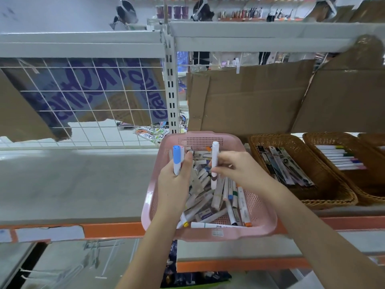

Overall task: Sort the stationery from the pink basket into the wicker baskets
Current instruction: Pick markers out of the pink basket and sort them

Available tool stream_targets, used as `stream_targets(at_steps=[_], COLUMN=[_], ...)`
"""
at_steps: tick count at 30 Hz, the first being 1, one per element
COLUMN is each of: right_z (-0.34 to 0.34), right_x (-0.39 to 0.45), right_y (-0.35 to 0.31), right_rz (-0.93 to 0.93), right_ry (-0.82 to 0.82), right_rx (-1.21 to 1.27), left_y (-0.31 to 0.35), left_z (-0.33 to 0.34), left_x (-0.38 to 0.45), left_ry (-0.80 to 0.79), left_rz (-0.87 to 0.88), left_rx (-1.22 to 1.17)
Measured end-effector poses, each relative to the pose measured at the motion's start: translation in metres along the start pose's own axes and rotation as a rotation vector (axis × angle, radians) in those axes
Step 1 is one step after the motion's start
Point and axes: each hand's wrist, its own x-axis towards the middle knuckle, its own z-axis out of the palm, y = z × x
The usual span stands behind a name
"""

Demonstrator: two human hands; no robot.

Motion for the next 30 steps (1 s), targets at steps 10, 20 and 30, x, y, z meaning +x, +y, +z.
stream_targets(at_steps=[10,20,30], right_z=[0.015,-0.004,-0.043], right_x=[-0.018,-0.018,-0.007], right_y=[-0.024,-0.020,-0.051], right_rz=[-0.009,0.082,-0.082], right_ry=[0.008,-0.133,-0.161], right_rx=[0.341,-0.231,-0.181], left_y=[0.004,0.004,0.007], left_z=[-0.001,0.001,0.005], left_x=[-0.002,-0.005,-0.009], left_ry=[-0.055,-0.055,-0.158], left_rz=[0.015,0.081,0.201], left_rx=[0.010,0.081,0.130])
